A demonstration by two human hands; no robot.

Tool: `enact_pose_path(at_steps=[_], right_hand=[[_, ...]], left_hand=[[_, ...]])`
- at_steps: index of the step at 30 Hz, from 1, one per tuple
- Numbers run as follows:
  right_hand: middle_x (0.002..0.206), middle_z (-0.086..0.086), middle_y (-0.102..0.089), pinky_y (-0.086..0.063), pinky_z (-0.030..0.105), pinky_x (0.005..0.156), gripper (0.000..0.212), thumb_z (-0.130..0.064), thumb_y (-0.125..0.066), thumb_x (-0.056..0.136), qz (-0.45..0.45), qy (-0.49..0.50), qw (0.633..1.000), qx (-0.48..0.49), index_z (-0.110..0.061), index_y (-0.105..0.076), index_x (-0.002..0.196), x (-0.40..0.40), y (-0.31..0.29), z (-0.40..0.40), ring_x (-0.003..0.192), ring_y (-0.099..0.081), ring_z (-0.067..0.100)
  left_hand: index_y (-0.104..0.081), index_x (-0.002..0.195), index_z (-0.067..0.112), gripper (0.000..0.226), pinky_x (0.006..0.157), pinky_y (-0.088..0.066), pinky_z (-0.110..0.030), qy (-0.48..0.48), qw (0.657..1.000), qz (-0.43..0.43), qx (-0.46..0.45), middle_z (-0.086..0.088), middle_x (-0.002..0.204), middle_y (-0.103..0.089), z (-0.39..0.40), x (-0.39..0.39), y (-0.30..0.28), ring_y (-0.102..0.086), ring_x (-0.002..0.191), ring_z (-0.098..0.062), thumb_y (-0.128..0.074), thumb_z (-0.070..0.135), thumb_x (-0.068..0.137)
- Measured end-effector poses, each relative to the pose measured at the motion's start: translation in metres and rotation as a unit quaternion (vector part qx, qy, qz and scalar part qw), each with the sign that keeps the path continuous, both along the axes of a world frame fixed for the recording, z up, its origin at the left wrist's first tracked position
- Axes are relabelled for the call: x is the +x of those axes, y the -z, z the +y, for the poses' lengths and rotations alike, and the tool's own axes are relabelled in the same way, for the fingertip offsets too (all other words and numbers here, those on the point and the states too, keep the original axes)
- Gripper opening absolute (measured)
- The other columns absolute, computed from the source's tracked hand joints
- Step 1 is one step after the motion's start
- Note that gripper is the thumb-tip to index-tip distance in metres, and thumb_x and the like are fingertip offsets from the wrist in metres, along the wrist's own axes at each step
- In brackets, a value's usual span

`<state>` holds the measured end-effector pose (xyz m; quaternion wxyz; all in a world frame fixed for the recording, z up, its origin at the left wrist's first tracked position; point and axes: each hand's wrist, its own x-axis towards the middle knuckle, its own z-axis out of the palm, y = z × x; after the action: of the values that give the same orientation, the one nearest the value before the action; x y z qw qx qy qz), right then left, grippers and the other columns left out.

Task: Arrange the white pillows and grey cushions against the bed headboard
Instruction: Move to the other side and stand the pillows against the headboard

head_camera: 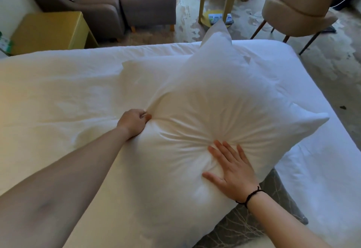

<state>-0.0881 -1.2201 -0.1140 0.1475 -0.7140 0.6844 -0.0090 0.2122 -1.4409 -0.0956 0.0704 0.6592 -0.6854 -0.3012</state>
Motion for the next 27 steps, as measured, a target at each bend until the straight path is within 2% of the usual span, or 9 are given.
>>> enact_pose_path(at_steps=[3, 6, 10, 12, 15, 17, 19, 23, 27], right_hand=[[0.125, -0.002, -0.061, -0.038, 0.044, 0.104, 0.064, -0.076, -0.033, 0.089, -0.015, 0.030, 0.992, -0.125, -0.027, -0.062, 0.117, 0.018, -0.035, -0.009, 0.114, -0.057, 0.023], [0.096, 0.002, -0.065, -0.044, 0.040, 0.083, 0.041, -0.055, -0.051, 0.092, -0.065, 0.022, 0.961, -0.268, -0.018, -0.068, 0.089, 0.042, -0.088, -0.037, 0.085, -0.061, 0.025], [0.101, 0.002, -0.066, -0.047, 0.040, 0.085, 0.025, -0.038, -0.056, 0.092, -0.093, -0.072, 0.938, -0.327, -0.016, -0.068, 0.092, 0.081, -0.161, -0.078, 0.092, -0.062, 0.026], [0.109, -0.001, -0.067, -0.043, 0.040, 0.098, 0.027, -0.039, -0.051, 0.094, -0.056, -0.151, 0.951, -0.265, -0.021, -0.068, 0.104, 0.091, -0.182, -0.095, 0.105, -0.061, 0.022], [0.129, -0.006, -0.062, -0.021, 0.045, 0.116, 0.041, -0.055, -0.039, 0.094, 0.060, -0.161, 0.985, -0.018, -0.034, -0.060, 0.122, 0.080, -0.183, -0.112, 0.126, -0.051, 0.015], [0.131, -0.005, -0.062, -0.023, 0.047, 0.114, 0.055, -0.065, -0.027, 0.092, 0.122, -0.127, 0.976, 0.129, -0.033, -0.062, 0.120, 0.063, -0.170, -0.108, 0.125, -0.052, 0.018], [0.126, -0.001, -0.065, -0.038, 0.043, 0.103, 0.069, -0.071, -0.019, 0.089, 0.111, -0.082, 0.975, 0.173, -0.027, -0.067, 0.113, 0.045, -0.157, -0.095, 0.117, -0.056, 0.023], [0.117, -0.001, -0.068, -0.039, 0.039, 0.094, 0.087, -0.088, -0.009, 0.073, 0.079, -0.079, 0.988, 0.108, -0.030, -0.066, 0.103, 0.034, -0.144, -0.073, 0.109, -0.057, 0.024], [0.139, -0.011, -0.054, -0.022, 0.035, 0.112, 0.113, -0.105, -0.019, 0.050, 0.065, -0.135, 0.979, 0.137, -0.038, -0.046, 0.137, 0.026, -0.148, -0.054, 0.131, -0.044, 0.016]], left_hand=[[-0.041, 0.056, 0.020, 0.043, 0.061, -0.034, -0.035, 0.027, 0.996, -0.004, -0.089, -0.018, 0.079, -0.067, 0.034, -0.012, -0.026, -0.061, 0.081, -0.039, -0.056, 0.029, 0.096], [-0.044, 0.059, 0.018, 0.037, 0.058, -0.031, -0.034, 0.083, 0.979, 0.007, -0.188, -0.015, 0.066, -0.063, 0.086, -0.029, -0.066, -0.058, 0.069, -0.039, -0.058, 0.024, 0.092], [-0.056, 0.058, 0.019, 0.036, 0.067, -0.041, -0.032, 0.204, 0.936, 0.005, -0.288, 0.000, 0.056, -0.059, 0.161, -0.051, -0.124, -0.053, 0.055, -0.023, -0.062, 0.031, 0.092], [-0.064, 0.067, 0.023, 0.037, 0.090, -0.046, -0.038, 0.276, 0.914, -0.013, -0.297, 0.006, 0.063, -0.063, 0.197, -0.059, -0.139, -0.058, 0.061, -0.016, -0.051, 0.040, 0.097], [-0.069, 0.083, 0.029, 0.056, 0.115, -0.023, -0.056, 0.331, 0.918, -0.029, -0.215, 0.013, 0.085, -0.070, 0.215, -0.061, -0.153, -0.061, 0.090, -0.010, -0.029, 0.066, 0.096], [-0.060, 0.114, 0.039, 0.065, 0.113, -0.015, -0.064, 0.248, 0.962, -0.060, -0.094, 0.018, 0.130, -0.058, 0.198, -0.043, -0.158, -0.042, 0.126, -0.008, -0.018, 0.080, 0.086], [-0.038, 0.139, 0.042, 0.080, 0.112, -0.019, -0.061, 0.141, 0.980, -0.137, 0.006, 0.007, 0.151, -0.040, 0.181, -0.012, -0.155, -0.031, 0.140, -0.019, -0.016, 0.087, 0.077], [-0.039, 0.134, 0.045, 0.100, 0.086, -0.039, -0.044, 0.097, 0.981, -0.157, 0.059, 0.007, 0.125, -0.062, 0.197, 0.031, -0.132, -0.056, 0.116, -0.020, -0.010, 0.103, 0.058], [-0.048, 0.105, 0.039, 0.092, 0.068, -0.035, -0.041, 0.055, 0.982, -0.178, -0.018, 0.011, 0.099, -0.065, 0.227, 0.050, -0.115, -0.061, 0.095, -0.019, -0.010, 0.106, 0.054]])
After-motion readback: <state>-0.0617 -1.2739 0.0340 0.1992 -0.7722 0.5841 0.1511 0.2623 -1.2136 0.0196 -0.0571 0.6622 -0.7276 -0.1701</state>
